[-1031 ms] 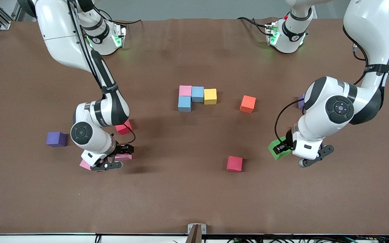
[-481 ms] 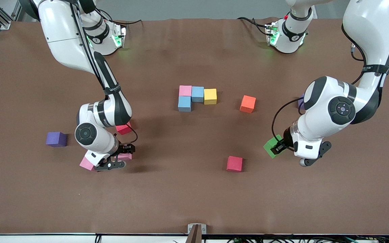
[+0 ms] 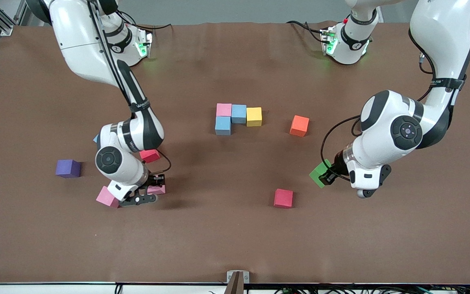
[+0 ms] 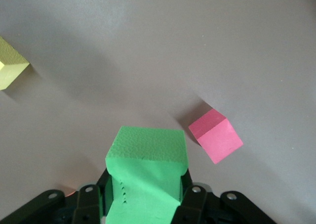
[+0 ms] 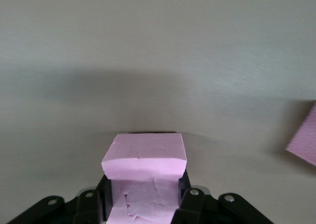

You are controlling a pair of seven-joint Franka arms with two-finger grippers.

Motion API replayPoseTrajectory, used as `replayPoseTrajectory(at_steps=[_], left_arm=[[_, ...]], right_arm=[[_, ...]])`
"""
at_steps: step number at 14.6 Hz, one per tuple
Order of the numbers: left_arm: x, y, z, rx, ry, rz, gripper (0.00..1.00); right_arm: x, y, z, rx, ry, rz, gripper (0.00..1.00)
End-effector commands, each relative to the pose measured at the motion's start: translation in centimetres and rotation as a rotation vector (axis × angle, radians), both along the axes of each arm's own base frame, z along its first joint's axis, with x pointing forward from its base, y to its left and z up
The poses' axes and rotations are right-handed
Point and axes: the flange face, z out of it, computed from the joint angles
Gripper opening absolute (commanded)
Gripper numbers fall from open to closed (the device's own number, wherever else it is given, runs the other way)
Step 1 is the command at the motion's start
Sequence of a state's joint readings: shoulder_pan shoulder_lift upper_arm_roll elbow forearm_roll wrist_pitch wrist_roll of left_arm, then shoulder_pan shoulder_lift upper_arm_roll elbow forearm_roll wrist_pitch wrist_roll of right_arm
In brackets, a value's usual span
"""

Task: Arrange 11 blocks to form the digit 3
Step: 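Carry the pink cube with the right gripper while the left gripper carries green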

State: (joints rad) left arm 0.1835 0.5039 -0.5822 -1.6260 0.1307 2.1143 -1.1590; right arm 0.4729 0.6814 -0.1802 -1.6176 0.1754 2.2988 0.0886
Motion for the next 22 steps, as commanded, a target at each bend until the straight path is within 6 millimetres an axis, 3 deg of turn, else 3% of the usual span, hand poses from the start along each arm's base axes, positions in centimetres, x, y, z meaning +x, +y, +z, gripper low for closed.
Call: replayPoseTrajectory(at_steps=[1,4,8,14,19,22], left_arm=[[-0.3,-0.1,0.0,-0.011,0.028,0.046,0.29],[-0.8,-0.8,-0.8,-0.009,0.048,0.053,0.29],[-1.8,-1.6,-1.1,0.0,0.096,0.018,0.29],[-3.5,-3.2,-1.7,-0.026,0.182,0.142,0.29],[-4.8,-5.8,-2.1,-0.037,0.221,0.332,0.28],[-5.8,-7.6,-2.5,-0.06,0.223,0.448,0.29]], right_arm=[[-2.0,4.7,2.0,0.012,0.016,-0.051,0.28],[-5.5,11.5,3.0,-0.002,0.063,-0.095,0.28],[-9.2,17.1,2.4,0.004,0.091,-0.137,0.29],[-12.6,21.5,1.4,0.045,0.146,-0.216,0.29],[-14.8,23.4,-0.1,0.024,0.162,-0.214,0.29],[-14.9,23.5,-0.3,0.019,0.162,-0.215,0.29]])
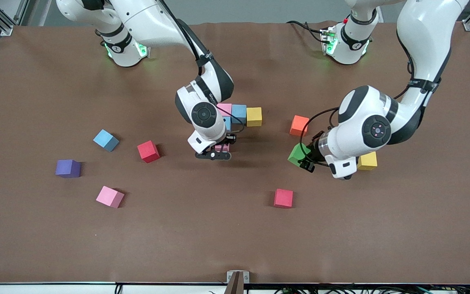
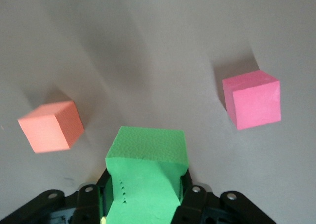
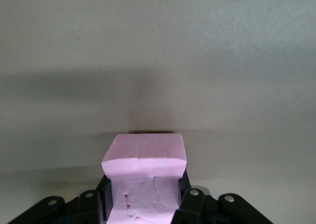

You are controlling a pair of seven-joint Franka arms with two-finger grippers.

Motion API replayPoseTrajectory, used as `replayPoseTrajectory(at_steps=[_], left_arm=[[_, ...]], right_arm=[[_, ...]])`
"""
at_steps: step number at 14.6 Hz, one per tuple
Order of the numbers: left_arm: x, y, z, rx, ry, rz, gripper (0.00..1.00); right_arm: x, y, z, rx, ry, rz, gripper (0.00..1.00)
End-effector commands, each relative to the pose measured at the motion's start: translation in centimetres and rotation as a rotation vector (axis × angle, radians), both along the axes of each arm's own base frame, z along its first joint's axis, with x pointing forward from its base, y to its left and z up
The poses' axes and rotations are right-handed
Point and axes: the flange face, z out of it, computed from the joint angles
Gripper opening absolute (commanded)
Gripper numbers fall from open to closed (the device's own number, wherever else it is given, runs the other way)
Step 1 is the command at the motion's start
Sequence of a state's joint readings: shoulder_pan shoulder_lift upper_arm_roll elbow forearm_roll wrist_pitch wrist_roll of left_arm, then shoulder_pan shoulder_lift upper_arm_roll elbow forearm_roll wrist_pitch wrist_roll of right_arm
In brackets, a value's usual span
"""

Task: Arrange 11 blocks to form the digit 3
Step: 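Carry the pink cube with the right gripper while the left gripper carries green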

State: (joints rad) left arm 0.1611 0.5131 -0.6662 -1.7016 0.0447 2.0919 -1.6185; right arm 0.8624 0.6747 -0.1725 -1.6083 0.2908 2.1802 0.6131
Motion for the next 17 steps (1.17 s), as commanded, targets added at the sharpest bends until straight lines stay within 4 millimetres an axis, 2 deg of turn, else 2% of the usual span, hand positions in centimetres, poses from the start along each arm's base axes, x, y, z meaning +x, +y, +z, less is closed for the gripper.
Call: replayPoseTrajectory(at_steps=[1,6,9,12,17], left_arm=[[-1.6,-1.6,-0.6,-0.011,0.002,0.131,0.29],[-4.1,-5.0,-2.0,0.007,0.019,0.215,0.29],[-5.0,-5.0,-3.1,0.023,0.037,0.207,0.29],[-5.2,-5.3,-3.3,0.022,0.041,0.208,0.29],[-6.4,-7.8,-4.4,-0.001,0.045,0.277,0.29]], right_arm=[[-0.6,0.0,-0.5,-0.001,0.007,-0.014,0.29],[-0.8,0.3,-1.4,0.002,-0.008,-0.013,0.29],[-1.1,0.6,-1.7,0.008,-0.021,-0.008,0.29],[-1.1,0.4,-1.7,0.006,-0.022,0.005,0.29],[-1.5,0.6,-1.8,0.007,-0.021,0.064,0.29]])
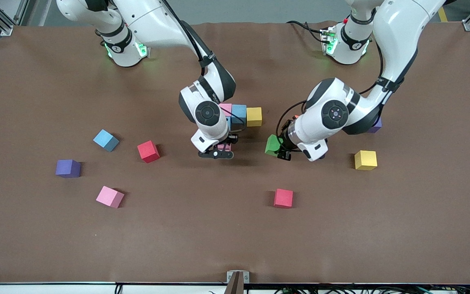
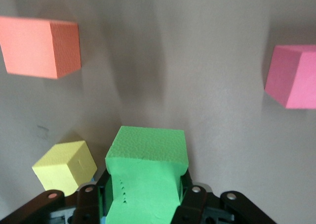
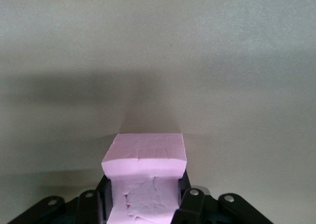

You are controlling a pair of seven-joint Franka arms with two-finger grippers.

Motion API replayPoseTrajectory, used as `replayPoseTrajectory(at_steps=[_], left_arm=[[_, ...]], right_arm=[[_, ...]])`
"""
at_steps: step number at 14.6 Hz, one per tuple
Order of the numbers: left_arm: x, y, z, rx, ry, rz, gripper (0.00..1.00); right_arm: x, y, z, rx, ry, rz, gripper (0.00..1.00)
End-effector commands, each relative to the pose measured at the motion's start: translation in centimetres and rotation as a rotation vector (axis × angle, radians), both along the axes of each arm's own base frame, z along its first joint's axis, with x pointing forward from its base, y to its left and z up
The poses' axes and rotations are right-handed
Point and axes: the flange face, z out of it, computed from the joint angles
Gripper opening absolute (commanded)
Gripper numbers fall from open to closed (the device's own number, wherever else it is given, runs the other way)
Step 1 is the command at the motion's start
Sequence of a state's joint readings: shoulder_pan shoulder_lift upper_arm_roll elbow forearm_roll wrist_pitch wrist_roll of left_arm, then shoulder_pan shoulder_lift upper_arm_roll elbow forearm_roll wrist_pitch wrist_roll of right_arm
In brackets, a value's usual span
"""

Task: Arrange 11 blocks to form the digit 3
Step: 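Carry the pink cube with the right gripper while the left gripper carries green, then lower pink below blue with the right gripper while the left gripper lowers green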

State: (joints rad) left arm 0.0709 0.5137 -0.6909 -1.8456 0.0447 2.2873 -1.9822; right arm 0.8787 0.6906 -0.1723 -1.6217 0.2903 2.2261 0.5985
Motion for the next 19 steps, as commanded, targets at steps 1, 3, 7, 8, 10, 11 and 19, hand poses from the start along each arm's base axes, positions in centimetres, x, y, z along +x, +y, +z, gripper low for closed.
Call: replayPoseTrajectory(at_steps=[1,3,7,8,10,11,19], left_arm=[[-0.7,-1.0,-0.4,-0.008,-0.001,0.035,0.29],[-1.0,-1.5,-0.5,-0.011,-0.004,0.029,0.29],[-1.0,-1.8,-0.7,-0.019,-0.011,0.018,0.29],[-0.9,-1.8,-0.6,-0.02,-0.013,0.014,0.29],[-0.9,-1.9,-0.8,-0.023,-0.011,0.008,0.29],[-0.9,-1.9,-0.7,-0.024,-0.013,0.007,0.29],[-0.6,-2.3,-0.6,-0.036,-0.024,-0.02,0.29]], right_arm=[[-0.9,0.0,-0.5,0.004,0.001,0.047,0.29],[-0.8,-0.1,-0.4,0.004,0.0,0.049,0.29],[-0.8,-0.1,-0.4,0.005,0.001,0.063,0.29],[-0.9,-0.1,-0.5,0.005,0.003,0.064,0.29],[-0.8,-0.2,-0.5,0.003,0.003,0.062,0.29],[-0.9,-0.2,-0.5,0.003,0.005,0.063,0.29],[-0.9,-0.3,-0.6,0.001,0.009,0.06,0.29]])
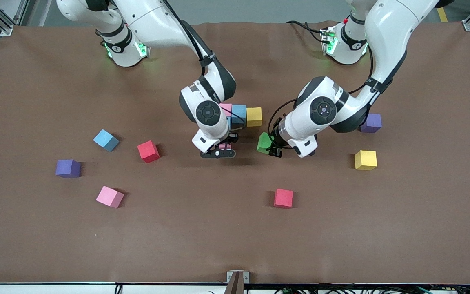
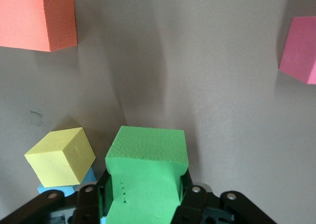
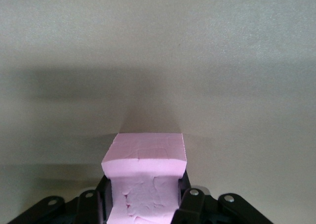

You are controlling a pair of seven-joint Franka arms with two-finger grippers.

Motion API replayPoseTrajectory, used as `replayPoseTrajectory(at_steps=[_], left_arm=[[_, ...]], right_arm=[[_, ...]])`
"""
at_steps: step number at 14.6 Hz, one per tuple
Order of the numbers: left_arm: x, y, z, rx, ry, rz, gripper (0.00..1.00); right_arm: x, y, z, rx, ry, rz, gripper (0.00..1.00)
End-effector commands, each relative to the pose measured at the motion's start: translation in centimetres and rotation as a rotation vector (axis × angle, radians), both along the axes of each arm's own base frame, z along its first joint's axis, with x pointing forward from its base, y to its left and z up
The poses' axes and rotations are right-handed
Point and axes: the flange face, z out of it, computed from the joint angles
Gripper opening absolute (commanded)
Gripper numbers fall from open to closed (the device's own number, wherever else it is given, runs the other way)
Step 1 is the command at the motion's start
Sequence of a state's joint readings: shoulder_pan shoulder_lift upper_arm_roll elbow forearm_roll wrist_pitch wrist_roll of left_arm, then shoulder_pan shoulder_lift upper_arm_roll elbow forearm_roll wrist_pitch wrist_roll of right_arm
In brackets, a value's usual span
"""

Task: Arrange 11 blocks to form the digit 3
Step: 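Lower pink below blue with the right gripper while the left gripper lowers green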

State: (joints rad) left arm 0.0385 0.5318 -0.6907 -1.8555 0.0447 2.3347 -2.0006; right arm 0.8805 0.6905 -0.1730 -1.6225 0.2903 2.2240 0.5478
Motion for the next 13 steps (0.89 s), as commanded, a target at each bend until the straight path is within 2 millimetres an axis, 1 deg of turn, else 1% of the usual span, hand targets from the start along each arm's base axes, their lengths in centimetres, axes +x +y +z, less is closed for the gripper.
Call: replayPoseTrajectory(at_steps=[1,2,4,7,10,13], left_arm=[[0.6,-0.4,0.0,-0.02,-0.012,-0.015,0.29],[0.8,-0.5,-0.5,-0.026,-0.002,-0.015,0.29],[0.1,-1.7,-0.9,-0.027,0.009,-0.02,0.29],[0.0,-1.7,-1.5,-0.023,0.03,0.013,0.29],[-0.3,-2.2,-1.5,-0.016,0.043,0.046,0.29],[-0.2,-2.1,-1.6,-0.01,0.055,0.088,0.29]], right_arm=[[-0.8,-0.3,-0.6,-0.004,0.01,0.01,0.29],[-0.7,-0.4,-0.6,-0.004,0.009,0.01,0.29],[-0.6,-0.6,-0.7,-0.005,0.011,0.011,0.29],[-0.5,-0.9,-0.9,-0.007,0.013,0.011,0.29],[-0.5,-1.1,-0.9,-0.006,0.015,0.031,0.29],[-0.5,-1.1,-0.8,-0.004,0.014,0.035,0.29]])
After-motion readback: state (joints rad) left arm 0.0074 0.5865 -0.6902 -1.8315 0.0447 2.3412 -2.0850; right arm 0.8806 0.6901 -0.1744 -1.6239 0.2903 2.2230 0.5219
